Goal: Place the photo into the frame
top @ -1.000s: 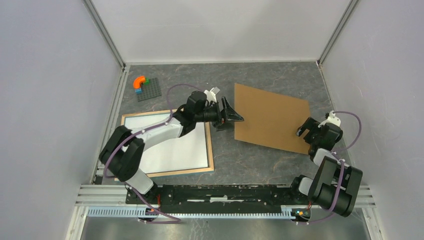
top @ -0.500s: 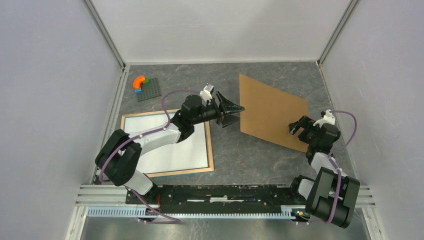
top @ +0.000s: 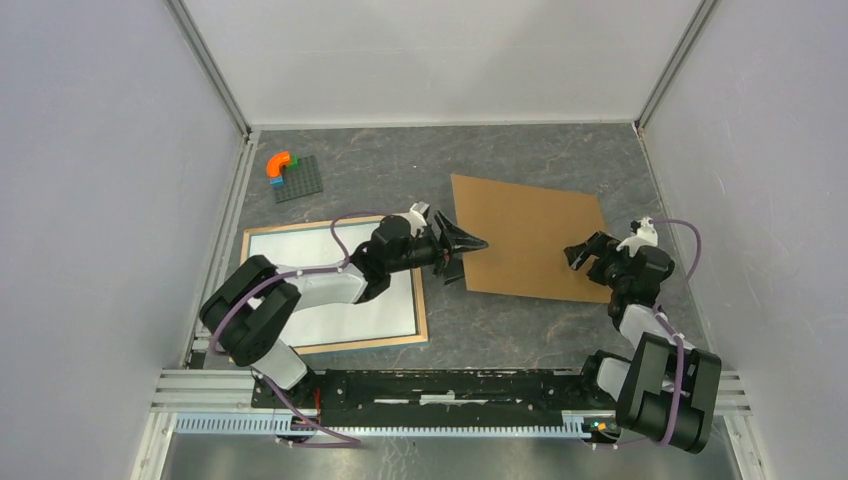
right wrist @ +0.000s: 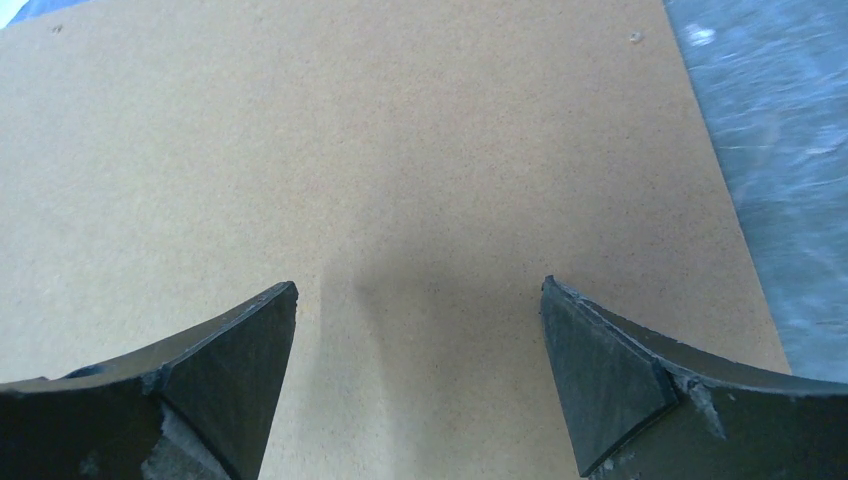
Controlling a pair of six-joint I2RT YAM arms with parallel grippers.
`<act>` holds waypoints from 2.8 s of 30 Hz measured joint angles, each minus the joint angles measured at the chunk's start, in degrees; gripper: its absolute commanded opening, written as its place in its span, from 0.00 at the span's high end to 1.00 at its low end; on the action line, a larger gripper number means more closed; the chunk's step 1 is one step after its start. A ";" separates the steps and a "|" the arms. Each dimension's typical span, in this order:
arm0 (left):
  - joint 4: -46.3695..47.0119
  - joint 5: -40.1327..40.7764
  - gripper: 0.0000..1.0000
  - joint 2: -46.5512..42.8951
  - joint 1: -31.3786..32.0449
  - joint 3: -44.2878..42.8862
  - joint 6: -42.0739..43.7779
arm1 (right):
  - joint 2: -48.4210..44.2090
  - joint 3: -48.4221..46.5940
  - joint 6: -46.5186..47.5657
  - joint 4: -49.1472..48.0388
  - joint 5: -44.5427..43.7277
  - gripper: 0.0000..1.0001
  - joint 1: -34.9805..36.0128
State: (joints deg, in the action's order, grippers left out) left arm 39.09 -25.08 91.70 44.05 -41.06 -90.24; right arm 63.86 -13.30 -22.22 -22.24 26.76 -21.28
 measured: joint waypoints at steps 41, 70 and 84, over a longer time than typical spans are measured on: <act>-86.68 33.40 0.98 -22.49 0.46 -48.98 63.95 | 3.98 -59.69 -0.44 52.11 -35.93 0.02 47.28; -89.31 76.30 0.98 11.34 31.91 -78.38 97.35 | 5.25 -67.98 -28.11 54.88 -47.10 0.14 52.28; -93.22 75.10 0.95 13.16 37.35 -75.80 96.74 | -9.81 -43.17 -44.04 47.67 -49.48 0.42 51.69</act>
State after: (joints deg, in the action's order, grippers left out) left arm -54.13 50.02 104.86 81.41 -116.86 6.50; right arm 54.04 -56.47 -66.26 25.43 -22.72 30.41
